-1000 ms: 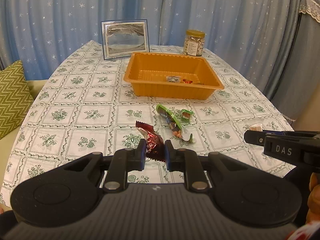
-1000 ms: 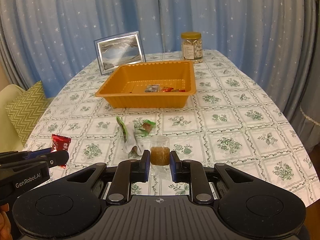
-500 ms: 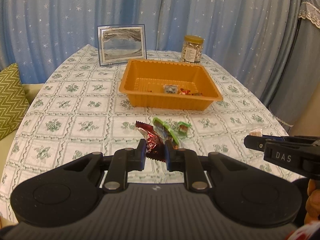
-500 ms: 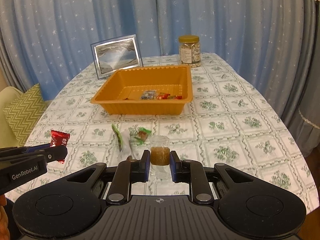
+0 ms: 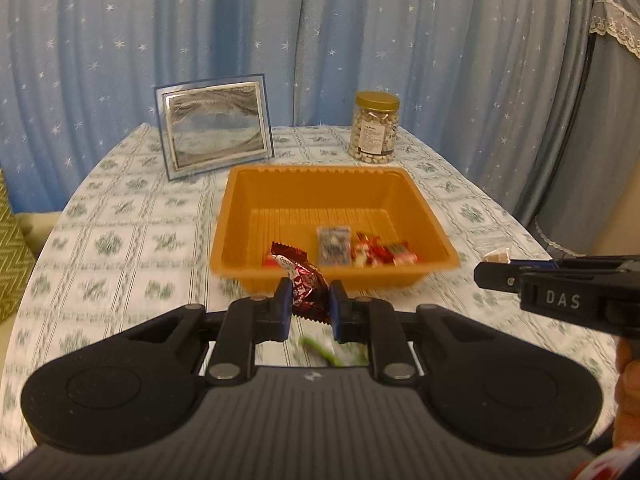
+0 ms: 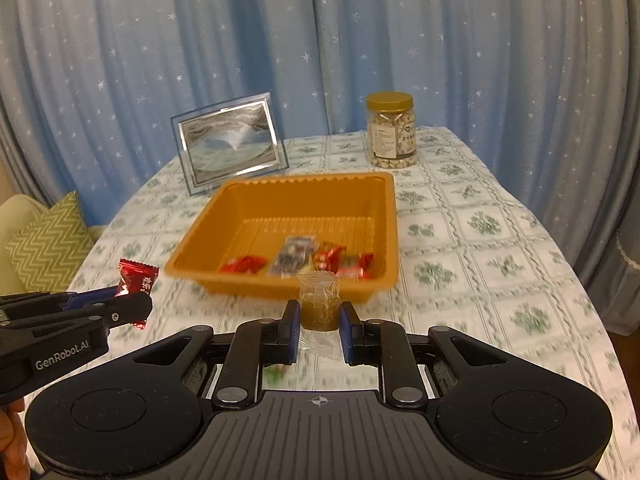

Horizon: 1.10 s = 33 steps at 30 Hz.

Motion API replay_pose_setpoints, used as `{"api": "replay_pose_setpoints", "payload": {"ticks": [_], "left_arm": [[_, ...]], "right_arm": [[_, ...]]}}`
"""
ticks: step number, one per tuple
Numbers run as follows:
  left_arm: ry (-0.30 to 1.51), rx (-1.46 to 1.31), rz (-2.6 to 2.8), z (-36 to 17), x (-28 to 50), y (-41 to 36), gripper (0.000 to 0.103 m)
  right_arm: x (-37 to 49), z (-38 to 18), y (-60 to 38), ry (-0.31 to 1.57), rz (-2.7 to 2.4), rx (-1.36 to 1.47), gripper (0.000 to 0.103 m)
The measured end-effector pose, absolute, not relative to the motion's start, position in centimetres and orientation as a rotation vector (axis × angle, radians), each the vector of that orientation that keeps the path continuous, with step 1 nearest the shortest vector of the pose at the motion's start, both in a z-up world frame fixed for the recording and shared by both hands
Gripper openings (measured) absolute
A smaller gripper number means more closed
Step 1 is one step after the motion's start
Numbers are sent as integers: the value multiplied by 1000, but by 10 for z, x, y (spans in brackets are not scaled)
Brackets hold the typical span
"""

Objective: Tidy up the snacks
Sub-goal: 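Carry both held candies over the orange tray and lower them inside, then open both grippers to release the candies into the tray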

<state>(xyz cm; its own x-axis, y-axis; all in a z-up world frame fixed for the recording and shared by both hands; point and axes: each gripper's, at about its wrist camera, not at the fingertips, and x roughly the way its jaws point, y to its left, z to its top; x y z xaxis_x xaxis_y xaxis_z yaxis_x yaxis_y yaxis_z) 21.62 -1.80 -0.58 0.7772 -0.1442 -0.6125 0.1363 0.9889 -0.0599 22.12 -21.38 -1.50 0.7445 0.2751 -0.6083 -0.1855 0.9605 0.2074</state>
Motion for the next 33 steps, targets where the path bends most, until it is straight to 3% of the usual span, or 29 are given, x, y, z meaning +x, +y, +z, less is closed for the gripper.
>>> {"api": "replay_pose_setpoints", "payload": {"ticks": [15,17,33], "left_arm": [[667,43,-210,-28,331,-26,18],[663,47,-197,-33,337,-26,31],[646,-1,-73,-38,293,18,36]], "right_arm": [[317,-22,-217,693,240,154,21],[321,-26,-218,699,239,159,21],[339,-34,-213,694,288,232,21]]}}
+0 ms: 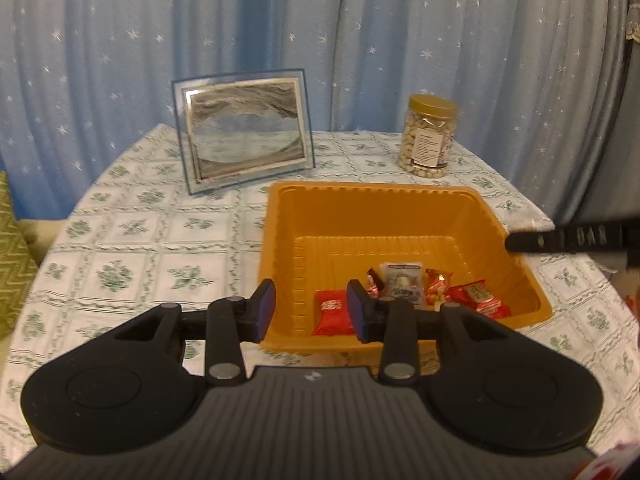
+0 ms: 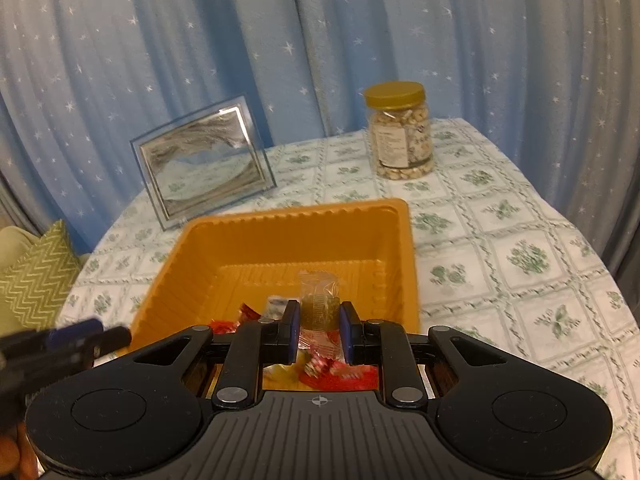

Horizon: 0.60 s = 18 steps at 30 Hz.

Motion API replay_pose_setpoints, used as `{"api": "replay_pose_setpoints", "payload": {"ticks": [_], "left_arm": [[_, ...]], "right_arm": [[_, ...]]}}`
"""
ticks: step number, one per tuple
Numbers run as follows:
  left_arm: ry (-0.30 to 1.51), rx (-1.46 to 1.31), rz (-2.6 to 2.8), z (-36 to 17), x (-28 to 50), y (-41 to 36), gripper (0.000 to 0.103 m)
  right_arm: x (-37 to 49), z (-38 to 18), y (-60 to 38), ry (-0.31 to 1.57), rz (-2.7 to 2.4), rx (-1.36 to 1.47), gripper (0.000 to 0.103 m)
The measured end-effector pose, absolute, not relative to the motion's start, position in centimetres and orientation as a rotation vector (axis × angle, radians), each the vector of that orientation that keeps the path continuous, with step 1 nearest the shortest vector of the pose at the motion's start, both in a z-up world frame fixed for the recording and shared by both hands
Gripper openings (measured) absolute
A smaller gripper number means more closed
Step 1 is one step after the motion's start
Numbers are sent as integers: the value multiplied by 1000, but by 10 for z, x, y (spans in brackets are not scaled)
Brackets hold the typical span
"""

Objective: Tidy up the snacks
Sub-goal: 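Open both grippers to release the candies into the tray, then move both grippers back toward the green-edged packet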

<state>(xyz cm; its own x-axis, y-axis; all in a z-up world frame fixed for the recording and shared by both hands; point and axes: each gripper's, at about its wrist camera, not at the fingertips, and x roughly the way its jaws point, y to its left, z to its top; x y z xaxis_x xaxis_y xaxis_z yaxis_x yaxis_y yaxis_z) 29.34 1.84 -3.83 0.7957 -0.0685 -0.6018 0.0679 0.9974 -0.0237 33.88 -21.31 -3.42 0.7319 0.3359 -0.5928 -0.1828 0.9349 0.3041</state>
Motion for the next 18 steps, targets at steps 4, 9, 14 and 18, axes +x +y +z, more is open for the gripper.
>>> {"api": "replay_pose_setpoints", "payload": {"ticks": [4,9,14,18], "left_arm": [[640,8,-62,-35,280,20,45],[647,-31,-51,-32,259,24,48],[670,-67,-39,-31,229,23,51],[677,-88,-26,-29,201,19,52]], "right_arm": [[345,-30,-215,683,301,280,46],[331,-22,-229,666,275,320,62],[297,-19,-242,692,243,334,62],[261,-16,-246,715,216,330,62]]}}
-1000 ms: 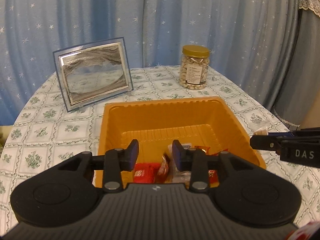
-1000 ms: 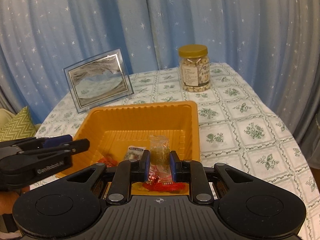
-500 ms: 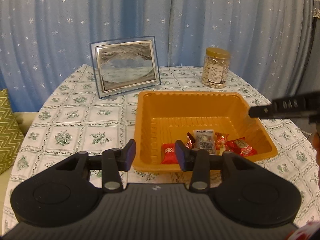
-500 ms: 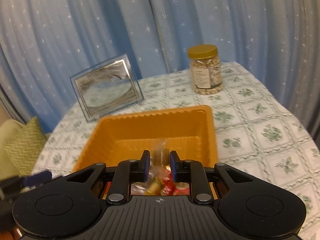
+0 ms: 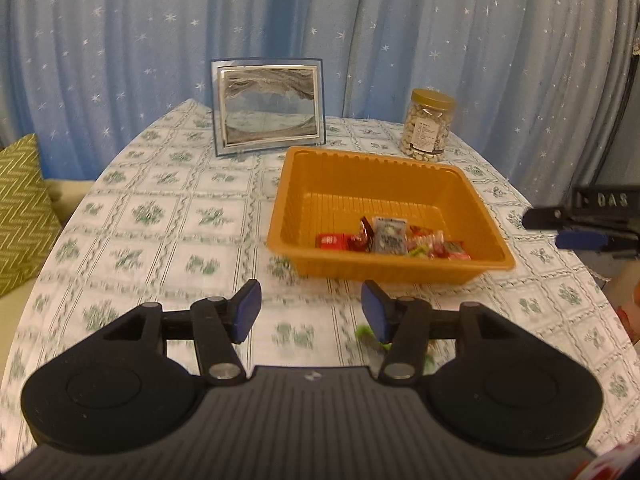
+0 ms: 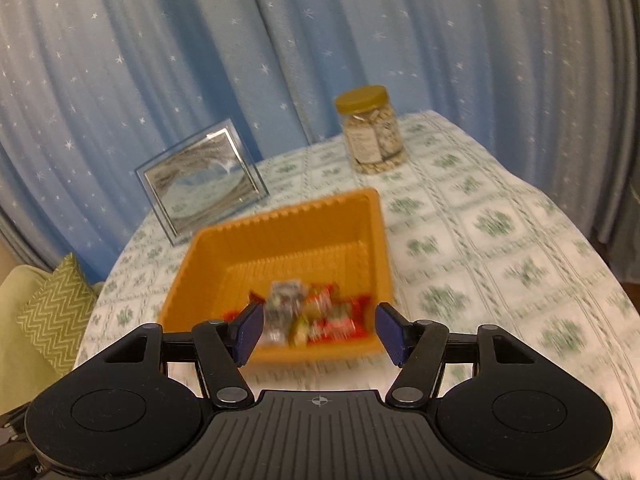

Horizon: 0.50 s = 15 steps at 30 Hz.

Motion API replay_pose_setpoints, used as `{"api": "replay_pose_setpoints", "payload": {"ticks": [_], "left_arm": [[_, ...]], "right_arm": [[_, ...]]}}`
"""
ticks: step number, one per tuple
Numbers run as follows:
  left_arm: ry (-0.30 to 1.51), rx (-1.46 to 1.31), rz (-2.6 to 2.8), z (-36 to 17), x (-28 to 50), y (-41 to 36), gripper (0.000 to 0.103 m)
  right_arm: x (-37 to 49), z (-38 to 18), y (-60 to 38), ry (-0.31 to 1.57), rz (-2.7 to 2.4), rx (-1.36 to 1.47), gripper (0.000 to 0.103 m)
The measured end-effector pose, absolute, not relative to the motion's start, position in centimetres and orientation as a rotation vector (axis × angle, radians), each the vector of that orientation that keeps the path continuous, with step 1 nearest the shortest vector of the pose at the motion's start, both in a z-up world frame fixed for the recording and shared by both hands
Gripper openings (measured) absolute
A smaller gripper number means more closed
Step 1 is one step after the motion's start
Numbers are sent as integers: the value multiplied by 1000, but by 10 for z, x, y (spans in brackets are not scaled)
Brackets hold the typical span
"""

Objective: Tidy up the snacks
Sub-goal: 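Move both grippers back toward the green-edged packet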

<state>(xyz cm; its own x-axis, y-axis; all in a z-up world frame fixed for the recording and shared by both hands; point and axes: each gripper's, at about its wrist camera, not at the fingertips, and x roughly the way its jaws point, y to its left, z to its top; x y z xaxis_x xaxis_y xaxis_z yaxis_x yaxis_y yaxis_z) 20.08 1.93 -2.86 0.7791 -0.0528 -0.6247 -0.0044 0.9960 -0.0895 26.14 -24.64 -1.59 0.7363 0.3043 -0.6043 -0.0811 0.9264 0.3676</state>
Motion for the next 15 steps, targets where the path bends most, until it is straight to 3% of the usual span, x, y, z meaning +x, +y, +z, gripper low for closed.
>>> {"api": "replay_pose_setpoints", "payload": {"ticks": [15], "left_arm": [[685,-140,8,-20,102,20,56]], "right_arm": [[135,-13,-230,727,220,323,62]]}}
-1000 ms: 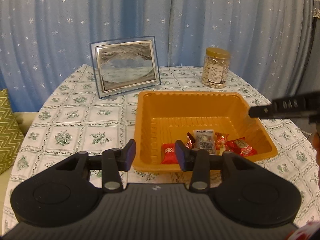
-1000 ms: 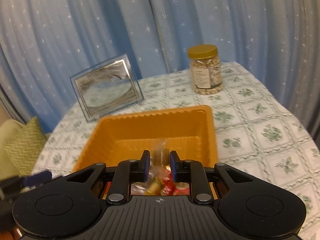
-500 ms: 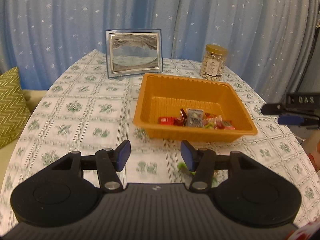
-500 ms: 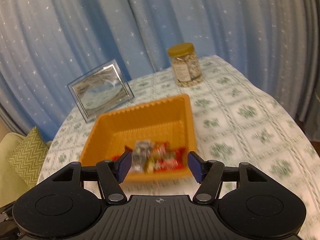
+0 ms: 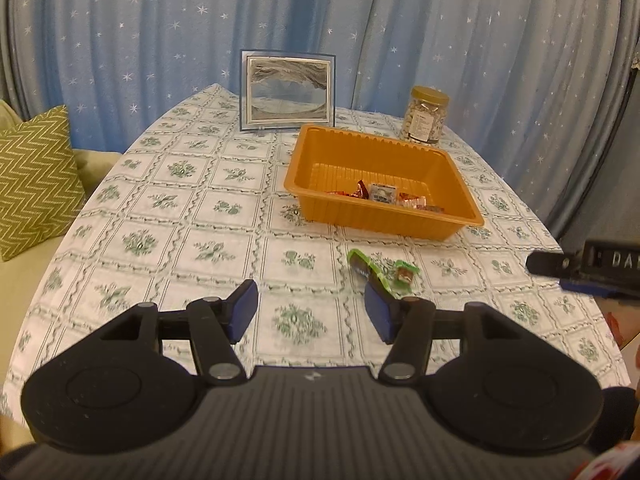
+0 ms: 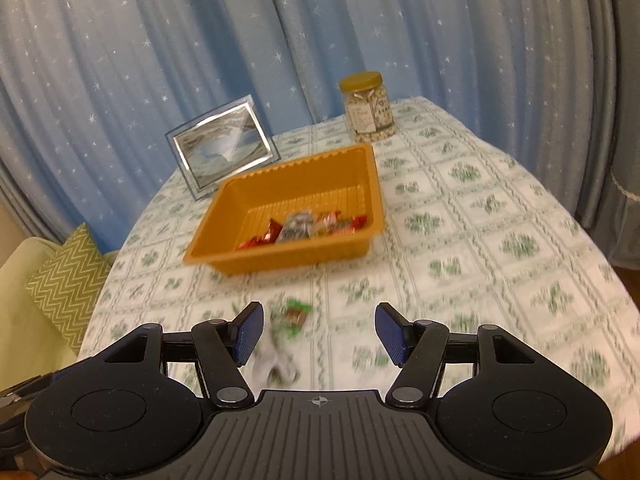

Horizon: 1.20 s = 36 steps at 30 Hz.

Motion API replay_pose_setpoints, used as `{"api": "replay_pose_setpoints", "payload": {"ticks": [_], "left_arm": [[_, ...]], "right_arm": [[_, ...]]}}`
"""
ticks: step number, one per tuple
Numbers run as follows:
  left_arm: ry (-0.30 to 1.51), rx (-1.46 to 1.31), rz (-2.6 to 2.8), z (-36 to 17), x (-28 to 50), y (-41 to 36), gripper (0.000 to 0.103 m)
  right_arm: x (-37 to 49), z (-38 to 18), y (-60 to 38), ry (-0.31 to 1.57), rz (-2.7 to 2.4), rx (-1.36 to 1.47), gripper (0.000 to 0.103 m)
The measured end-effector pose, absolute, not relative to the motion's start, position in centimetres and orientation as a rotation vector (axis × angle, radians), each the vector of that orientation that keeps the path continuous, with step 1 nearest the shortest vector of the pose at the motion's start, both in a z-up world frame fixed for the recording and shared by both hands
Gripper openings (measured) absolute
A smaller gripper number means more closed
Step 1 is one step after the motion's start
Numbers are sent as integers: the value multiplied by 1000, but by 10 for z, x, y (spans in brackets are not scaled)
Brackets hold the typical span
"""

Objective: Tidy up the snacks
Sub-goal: 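Move both grippers back toward the green-edged packet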

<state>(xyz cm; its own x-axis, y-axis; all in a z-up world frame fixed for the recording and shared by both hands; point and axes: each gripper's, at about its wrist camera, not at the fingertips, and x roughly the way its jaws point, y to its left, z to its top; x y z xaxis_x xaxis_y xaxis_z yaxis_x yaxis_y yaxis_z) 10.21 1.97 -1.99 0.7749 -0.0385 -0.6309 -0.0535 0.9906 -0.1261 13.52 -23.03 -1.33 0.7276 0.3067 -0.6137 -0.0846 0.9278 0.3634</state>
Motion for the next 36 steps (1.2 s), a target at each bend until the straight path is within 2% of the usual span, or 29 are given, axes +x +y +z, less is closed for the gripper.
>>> {"api": "replay_pose_setpoints", "payload": {"ticks": [15,28,36], "left_arm": [[696,-131,2,-21,68,19,59],[734,-168,-18,-39,82,10,59],[750,-217,-45,-62,119,-5,59]], "right_arm": [[95,-28,-229,739,187,266,62],[102,-41,-235,750,161,268,62],[116,-50,-245,755,135,315,62]]}}
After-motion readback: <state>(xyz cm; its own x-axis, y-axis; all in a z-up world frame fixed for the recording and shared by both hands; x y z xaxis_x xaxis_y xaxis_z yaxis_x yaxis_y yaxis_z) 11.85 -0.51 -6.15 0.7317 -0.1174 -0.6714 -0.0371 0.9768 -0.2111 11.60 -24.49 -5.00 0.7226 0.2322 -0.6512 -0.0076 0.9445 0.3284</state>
